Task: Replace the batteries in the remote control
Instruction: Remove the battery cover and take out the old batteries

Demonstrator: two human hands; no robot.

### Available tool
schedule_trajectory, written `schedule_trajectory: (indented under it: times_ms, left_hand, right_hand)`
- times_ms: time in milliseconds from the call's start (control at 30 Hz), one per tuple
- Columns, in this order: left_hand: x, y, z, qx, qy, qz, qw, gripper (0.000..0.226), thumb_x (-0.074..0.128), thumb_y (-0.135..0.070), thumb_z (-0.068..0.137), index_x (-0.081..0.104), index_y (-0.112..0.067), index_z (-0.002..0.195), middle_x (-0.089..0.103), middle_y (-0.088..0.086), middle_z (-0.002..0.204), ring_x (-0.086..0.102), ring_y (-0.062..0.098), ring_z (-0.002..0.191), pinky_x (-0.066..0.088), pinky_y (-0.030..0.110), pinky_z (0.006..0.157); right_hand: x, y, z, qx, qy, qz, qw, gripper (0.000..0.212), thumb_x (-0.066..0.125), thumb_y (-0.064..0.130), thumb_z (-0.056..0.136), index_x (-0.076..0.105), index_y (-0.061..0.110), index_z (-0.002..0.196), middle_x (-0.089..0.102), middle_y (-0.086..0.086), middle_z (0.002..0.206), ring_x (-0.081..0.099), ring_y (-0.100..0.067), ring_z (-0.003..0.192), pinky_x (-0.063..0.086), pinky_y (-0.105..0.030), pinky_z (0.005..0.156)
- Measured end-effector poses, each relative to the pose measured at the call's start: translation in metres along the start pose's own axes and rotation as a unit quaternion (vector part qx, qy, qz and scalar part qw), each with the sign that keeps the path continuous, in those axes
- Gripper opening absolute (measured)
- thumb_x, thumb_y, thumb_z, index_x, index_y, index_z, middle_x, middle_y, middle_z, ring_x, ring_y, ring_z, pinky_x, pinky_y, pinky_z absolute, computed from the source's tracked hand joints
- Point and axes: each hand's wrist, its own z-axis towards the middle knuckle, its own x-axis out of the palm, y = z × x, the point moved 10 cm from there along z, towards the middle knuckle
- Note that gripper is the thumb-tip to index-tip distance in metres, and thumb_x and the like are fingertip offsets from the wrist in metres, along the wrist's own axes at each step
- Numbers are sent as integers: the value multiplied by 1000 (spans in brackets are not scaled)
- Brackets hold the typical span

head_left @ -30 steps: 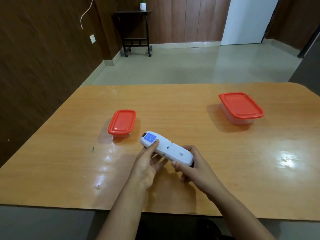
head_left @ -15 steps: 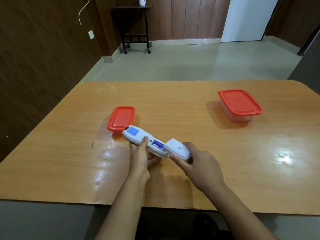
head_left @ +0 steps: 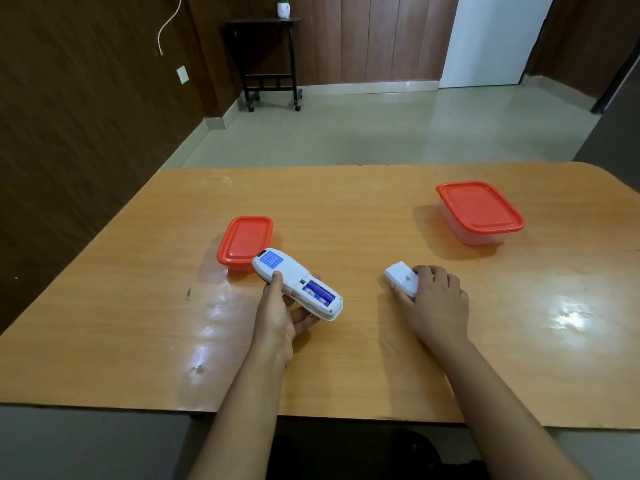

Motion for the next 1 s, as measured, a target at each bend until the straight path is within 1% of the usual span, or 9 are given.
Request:
schedule_trajectory:
  times_ms: [133, 233, 333, 433, 533, 633, 833, 900, 1000]
  left_hand:
    - [4, 2, -2, -17, 10, 25, 999, 42, 28, -47, 99, 56, -22, 119, 72, 7, 112, 72, 25, 90, 58, 29, 58]
    - [7, 5, -2, -22, 18, 54, 998, 39, 31, -44, 99, 59, -24, 117, 71, 7, 114, 70, 27, 97, 56, 31, 64]
    - [16, 10, -3, -25, 46, 82, 995, 41, 32, -42, 99, 56, -20, 123, 71, 8, 111, 70, 24, 86, 57, 31, 65]
    - [27, 14, -7, -25, 82, 109, 990, 38, 32, -40, 99, 57, -23, 122, 72, 3, 92, 68, 20, 72, 55, 28, 59]
    - [34, 20, -9, -24, 101, 140, 985, 35, 33, -38, 99, 61, -28, 116, 72, 1, 87, 67, 17, 67, 53, 27, 59]
    - [39, 25, -12, -32, 110, 151, 982, 33, 33, -38, 99, 63, -30, 108, 72, 3, 91, 67, 17, 67, 53, 27, 58]
    - [38, 28, -13, -42, 100, 160, 981, 31, 34, -35, 99, 64, -29, 103, 71, 4, 88, 67, 17, 66, 53, 26, 55]
    - [39, 29, -14, -46, 101, 156, 981, 30, 35, -35, 99, 64, -29, 103, 72, 3, 86, 68, 17, 65, 52, 26, 55]
    - [39, 31, -14, -56, 97, 135, 984, 30, 35, -36, 99, 64, -28, 103, 72, 2, 84, 68, 18, 66, 53, 28, 58]
  right_hand:
    - [0, 12, -2, -11, 5, 24, 1000, 61, 51, 56, 87, 43, 22, 137, 49, -5, 134, 42, -28, 124, 36, -41, 96]
    - [-21, 55, -15, -118, -34, 170, 978, 48, 58, 44, 88, 51, 20, 129, 59, 0, 121, 52, -23, 112, 39, -34, 92]
    - [-37, 101, -43, -223, -1, 292, 930, 33, 53, 38, 90, 56, 20, 117, 61, 6, 106, 56, -13, 99, 43, -27, 86]
    - [-42, 125, -63, -285, -14, 263, 921, 22, 54, 33, 89, 57, 19, 106, 59, 6, 95, 51, -12, 86, 38, -22, 73]
    - [-40, 126, -63, -282, -34, 230, 931, 20, 57, 29, 85, 57, 18, 102, 56, 6, 90, 46, -14, 80, 35, -24, 68]
    - [-38, 126, -62, -283, -32, 215, 934, 15, 56, 26, 85, 56, 18, 98, 56, 6, 88, 44, -16, 78, 35, -27, 67]
    - [-35, 126, -62, -282, -29, 207, 936, 9, 57, 22, 83, 53, 17, 90, 53, 5, 84, 42, -16, 76, 27, -23, 65]
    - [-37, 126, -62, -280, -39, 212, 935, 10, 58, 22, 82, 52, 17, 89, 51, 3, 83, 42, -17, 77, 28, -24, 65]
    - [-43, 123, -61, -270, -58, 230, 933, 15, 61, 23, 82, 53, 18, 94, 52, 2, 89, 45, -17, 81, 35, -26, 69]
